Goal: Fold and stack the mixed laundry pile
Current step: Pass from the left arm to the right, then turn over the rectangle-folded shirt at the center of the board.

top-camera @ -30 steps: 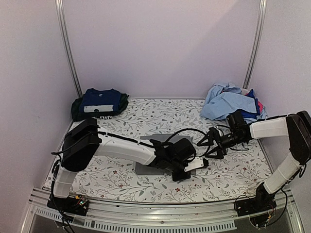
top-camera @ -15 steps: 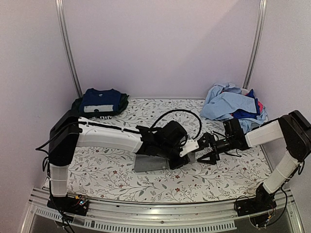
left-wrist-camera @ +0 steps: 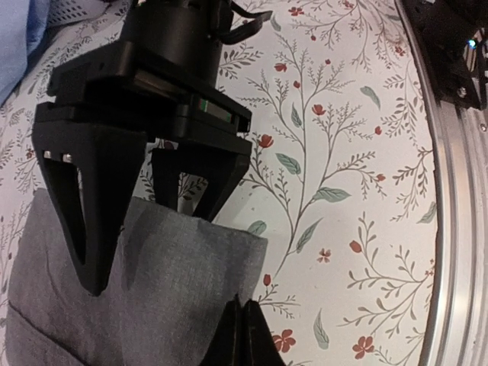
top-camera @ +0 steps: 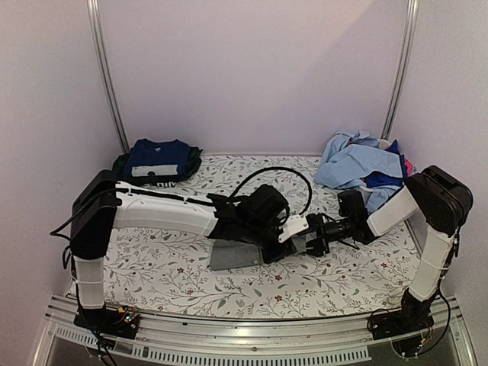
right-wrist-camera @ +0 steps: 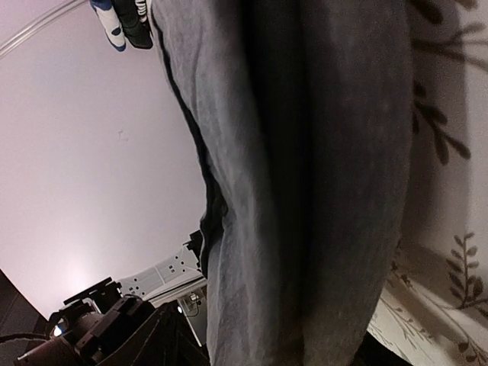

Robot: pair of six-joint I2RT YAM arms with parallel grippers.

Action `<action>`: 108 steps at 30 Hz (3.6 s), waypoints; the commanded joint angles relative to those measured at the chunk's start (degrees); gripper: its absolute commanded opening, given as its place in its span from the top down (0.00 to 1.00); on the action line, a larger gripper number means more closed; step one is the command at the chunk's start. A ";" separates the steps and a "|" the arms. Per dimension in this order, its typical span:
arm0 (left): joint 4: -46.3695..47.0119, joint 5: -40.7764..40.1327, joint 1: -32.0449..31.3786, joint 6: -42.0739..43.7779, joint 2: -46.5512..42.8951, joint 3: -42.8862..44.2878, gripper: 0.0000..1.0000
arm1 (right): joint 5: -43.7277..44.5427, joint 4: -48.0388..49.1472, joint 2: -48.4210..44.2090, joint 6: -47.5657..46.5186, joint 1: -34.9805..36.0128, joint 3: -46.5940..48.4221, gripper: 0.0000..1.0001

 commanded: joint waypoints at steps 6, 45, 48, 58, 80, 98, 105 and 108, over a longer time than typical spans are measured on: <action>1.30 4.93 0.62 0.06 -3.41 -1.44 1.00 | 2.63 11.27 10.11 6.92 0.59 5.39 0.43; 3.61 -3.07 22.09 -27.84 -24.93 -19.42 0.00 | 16.72 -69.98 -1.30 -42.46 -4.99 33.92 1.00; 0.30 0.16 25.42 -28.75 -22.76 -17.06 0.00 | 22.21 -81.32 -8.39 -46.18 -7.55 34.56 1.00; 3.85 2.71 27.71 -30.06 -22.92 -21.41 0.00 | 47.60 -111.06 -28.45 -40.04 -11.49 45.65 1.00; 5.37 -1.13 33.91 -38.60 -36.71 -36.70 0.00 | 41.09 -105.53 26.71 -36.20 18.10 92.35 1.00; 11.58 17.47 38.93 -45.23 -41.63 -41.82 0.00 | 10.96 -69.02 15.05 -42.50 18.35 73.00 0.31; 6.46 19.74 31.53 -42.59 -28.18 -31.30 0.19 | 17.52 -67.08 -4.38 -47.42 7.31 42.92 0.49; 3.28 18.08 29.03 -44.91 -21.23 -27.28 0.36 | 19.88 -67.18 -8.26 -50.44 5.18 36.43 0.53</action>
